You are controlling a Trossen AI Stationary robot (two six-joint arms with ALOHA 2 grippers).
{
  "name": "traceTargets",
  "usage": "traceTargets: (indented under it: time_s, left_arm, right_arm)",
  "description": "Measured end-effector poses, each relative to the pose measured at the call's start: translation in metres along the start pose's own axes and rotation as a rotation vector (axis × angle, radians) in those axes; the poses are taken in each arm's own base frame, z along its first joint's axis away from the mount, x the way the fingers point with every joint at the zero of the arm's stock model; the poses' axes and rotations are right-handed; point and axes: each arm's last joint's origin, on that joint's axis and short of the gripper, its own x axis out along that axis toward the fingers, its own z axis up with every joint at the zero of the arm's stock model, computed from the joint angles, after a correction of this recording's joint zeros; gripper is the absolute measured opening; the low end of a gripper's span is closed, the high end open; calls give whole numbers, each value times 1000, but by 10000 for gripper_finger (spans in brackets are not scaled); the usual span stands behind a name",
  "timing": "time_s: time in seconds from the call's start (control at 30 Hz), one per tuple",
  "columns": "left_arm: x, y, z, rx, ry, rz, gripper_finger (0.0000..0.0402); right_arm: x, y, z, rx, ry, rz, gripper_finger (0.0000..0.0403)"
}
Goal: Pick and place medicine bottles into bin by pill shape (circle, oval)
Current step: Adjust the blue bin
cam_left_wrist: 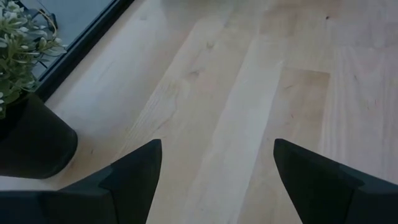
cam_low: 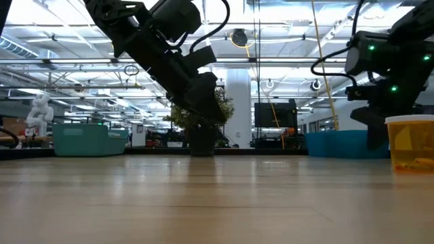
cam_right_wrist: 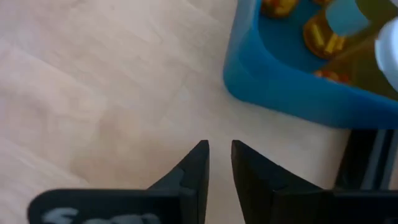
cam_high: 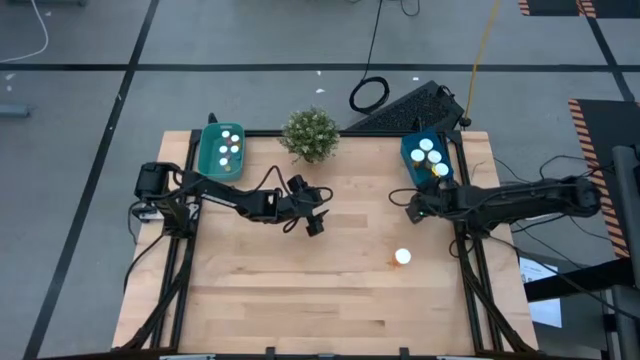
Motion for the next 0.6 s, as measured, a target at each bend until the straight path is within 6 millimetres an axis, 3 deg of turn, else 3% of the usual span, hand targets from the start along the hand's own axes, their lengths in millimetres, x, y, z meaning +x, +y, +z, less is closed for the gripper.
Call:
traceTargets:
  time_s: [0.6]
  left_arm:
    - [0,0,0,6,1,0,310]
  right_arm:
    - [17,0,20,46,-37,-18,38]
